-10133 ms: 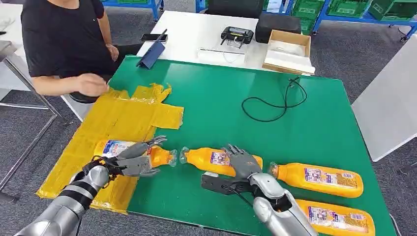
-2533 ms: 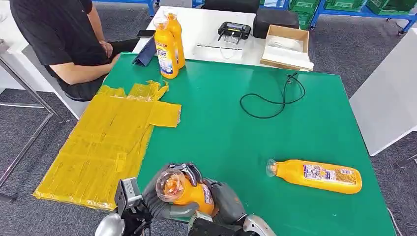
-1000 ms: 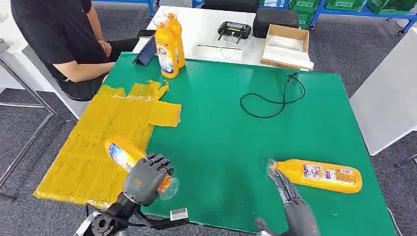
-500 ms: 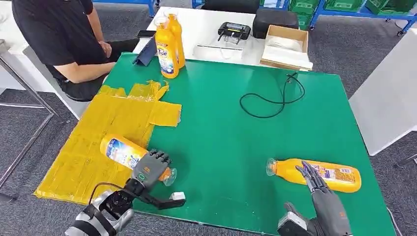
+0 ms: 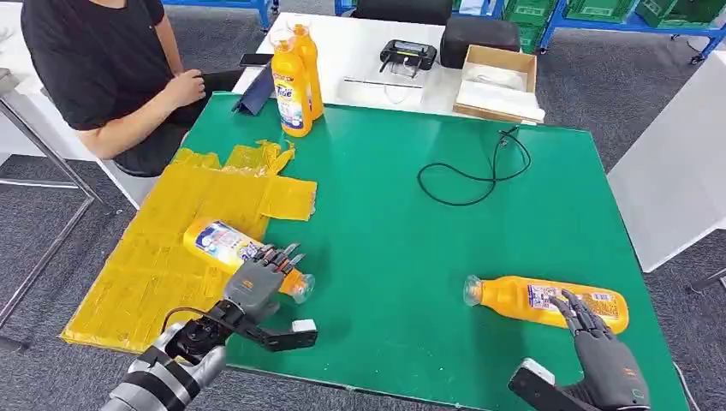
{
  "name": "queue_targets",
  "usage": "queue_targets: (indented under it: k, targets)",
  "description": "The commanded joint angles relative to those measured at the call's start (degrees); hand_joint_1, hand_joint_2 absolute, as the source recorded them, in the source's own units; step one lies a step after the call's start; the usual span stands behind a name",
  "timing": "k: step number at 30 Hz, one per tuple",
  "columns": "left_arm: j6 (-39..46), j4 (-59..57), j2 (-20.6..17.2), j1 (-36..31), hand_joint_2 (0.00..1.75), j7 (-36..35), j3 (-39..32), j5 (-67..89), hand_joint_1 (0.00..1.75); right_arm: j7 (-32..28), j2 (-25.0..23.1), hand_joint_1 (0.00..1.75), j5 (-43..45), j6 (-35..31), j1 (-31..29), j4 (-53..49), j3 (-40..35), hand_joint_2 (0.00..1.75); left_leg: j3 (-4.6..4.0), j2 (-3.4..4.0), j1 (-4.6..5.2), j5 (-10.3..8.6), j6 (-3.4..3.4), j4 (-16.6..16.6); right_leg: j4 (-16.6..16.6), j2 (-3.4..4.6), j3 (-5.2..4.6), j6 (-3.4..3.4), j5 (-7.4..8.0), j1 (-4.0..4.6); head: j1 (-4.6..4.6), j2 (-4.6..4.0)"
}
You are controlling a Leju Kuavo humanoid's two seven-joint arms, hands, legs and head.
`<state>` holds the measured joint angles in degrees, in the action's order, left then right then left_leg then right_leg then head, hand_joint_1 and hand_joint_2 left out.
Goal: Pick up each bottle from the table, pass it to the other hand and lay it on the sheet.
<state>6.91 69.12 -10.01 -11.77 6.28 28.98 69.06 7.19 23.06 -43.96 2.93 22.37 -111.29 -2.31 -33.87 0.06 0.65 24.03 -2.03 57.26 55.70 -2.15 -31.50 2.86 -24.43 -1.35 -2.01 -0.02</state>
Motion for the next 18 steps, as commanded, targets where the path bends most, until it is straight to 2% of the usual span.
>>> queue_targets:
  k: [1,3,6,7,9,10,11,16,18]
  targets:
    - [-14.0,15.3,7.6,7.4,0.00,3.4,-12.3,-36.8,0.00,-1.3,-2.9,0.00,-10.9,2.2,-5.1,15.2,8.9,1.75,-0.08,0.05,-0.12,0.07,0.13,0.0,-0.1,0.22,0.02,-0.12,0.01,0.12,0.00,0.00]
    - [-18.2,18.2,8.2,9.1,0.00,5.0,-15.2,-47.7,0.00,-1.6,-2.9,0.00,-12.8,2.4,-7.6,18.2,8.2,1.75,-0.17,0.12,-0.11,0.03,0.08,0.0,-0.1,0.27,-0.07,-0.13,0.04,0.11,0.02,0.00]
    - [-20.5,20.7,7.9,10.8,0.00,5.5,-16.9,-54.0,0.00,-2.3,-3.4,0.00,-14.4,2.6,-10.6,21.6,7.8,1.75,-0.27,0.36,-0.13,0.08,0.17,0.1,-0.1,0.59,-0.22,-0.18,0.09,0.15,0.02,0.00]
    - [-20.6,21.5,7.8,11.4,0.00,5.5,-17.1,-54.6,0.00,-2.3,-3.6,0.00,-15.4,2.1,-11.3,22.3,7.6,1.75,-0.27,0.47,-0.14,0.09,0.20,0.0,-0.2,0.71,-0.26,-0.17,0.14,0.15,0.00,0.00]
    - [-20.2,22.7,7.6,12.0,0.00,5.8,-17.0,-54.2,0.00,-1.8,-4.4,0.00,-18.1,0.8,-12.3,23.0,7.4,1.75,-0.37,0.25,-0.04,0.01,0.06,0.0,-0.1,0.32,-0.36,-0.02,0.12,0.07,0.00,0.00]
    - [-20.2,23.1,7.6,12.4,0.00,5.9,-17.0,-54.2,0.00,-1.6,-4.7,0.00,-19.2,0.6,-12.8,23.3,6.9,1.75,-0.30,0.35,-0.12,0.07,0.22,0.0,-0.1,0.55,-0.31,-0.18,0.09,0.14,-0.02,0.00]
    - [-20.2,23.5,7.7,12.7,0.00,6.0,-17.2,-54.5,0.00,-1.4,-4.9,0.00,-19.8,0.6,-13.3,23.6,6.6,1.75,-0.36,0.23,-0.07,0.00,0.12,0.0,-0.1,0.35,-0.35,-0.08,0.11,0.10,0.00,0.00]
    - [-20.4,23.5,7.8,12.5,0.00,6.2,-17.1,-55.1,0.00,-1.5,-5.7,0.00,-20.7,1.0,-16.0,25.9,5.7,1.75,-0.32,0.31,-0.15,0.04,0.13,0.0,-0.1,0.49,-0.30,-0.12,0.11,0.16,0.00,0.00]
    - [-20.6,23.3,8.0,12.2,0.00,6.2,-17.0,-55.1,0.00,-1.4,-5.7,0.00,-21.8,0.8,-17.3,27.2,5.0,1.75,-0.37,0.23,-0.09,-0.02,0.02,0.0,-0.1,0.32,-0.34,-0.02,0.13,0.10,0.00,0.00]
